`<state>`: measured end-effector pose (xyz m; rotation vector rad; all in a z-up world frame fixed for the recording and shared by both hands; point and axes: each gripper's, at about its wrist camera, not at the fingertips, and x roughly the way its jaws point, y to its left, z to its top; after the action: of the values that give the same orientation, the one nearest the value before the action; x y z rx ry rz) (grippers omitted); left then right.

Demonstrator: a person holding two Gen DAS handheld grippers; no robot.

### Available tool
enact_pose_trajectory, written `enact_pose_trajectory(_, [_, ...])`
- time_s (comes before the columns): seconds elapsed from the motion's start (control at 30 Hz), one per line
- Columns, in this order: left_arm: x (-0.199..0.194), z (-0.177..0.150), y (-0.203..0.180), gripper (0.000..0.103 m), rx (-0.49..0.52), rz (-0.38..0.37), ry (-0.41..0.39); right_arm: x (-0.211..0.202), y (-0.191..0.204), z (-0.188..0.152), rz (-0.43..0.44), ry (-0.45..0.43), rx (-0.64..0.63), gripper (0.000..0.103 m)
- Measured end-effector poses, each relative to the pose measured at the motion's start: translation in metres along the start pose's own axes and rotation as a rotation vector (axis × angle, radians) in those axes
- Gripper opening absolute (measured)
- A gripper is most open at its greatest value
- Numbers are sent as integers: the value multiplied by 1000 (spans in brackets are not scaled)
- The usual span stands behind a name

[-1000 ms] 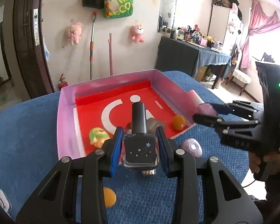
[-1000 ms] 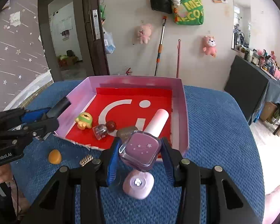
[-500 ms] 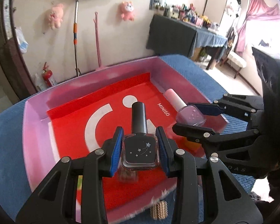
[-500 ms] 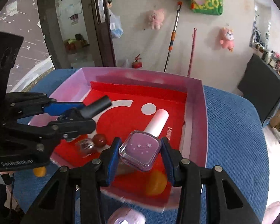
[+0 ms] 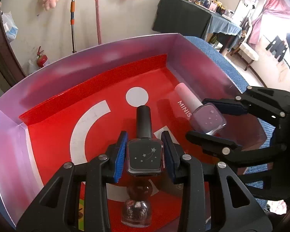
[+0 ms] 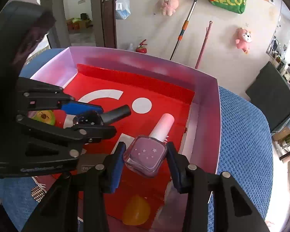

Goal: Organize rigid objects
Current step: 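Carry both nail polish bottles over the pink box and lower them inside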

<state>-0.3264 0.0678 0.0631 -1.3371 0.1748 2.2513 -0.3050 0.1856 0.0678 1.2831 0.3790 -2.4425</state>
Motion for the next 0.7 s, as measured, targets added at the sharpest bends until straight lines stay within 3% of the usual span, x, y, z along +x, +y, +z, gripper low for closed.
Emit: enact_pose_trajectory(0.7, [12,-2,2,33,-33,65,45,17,8,7,-79,98,-138,45])
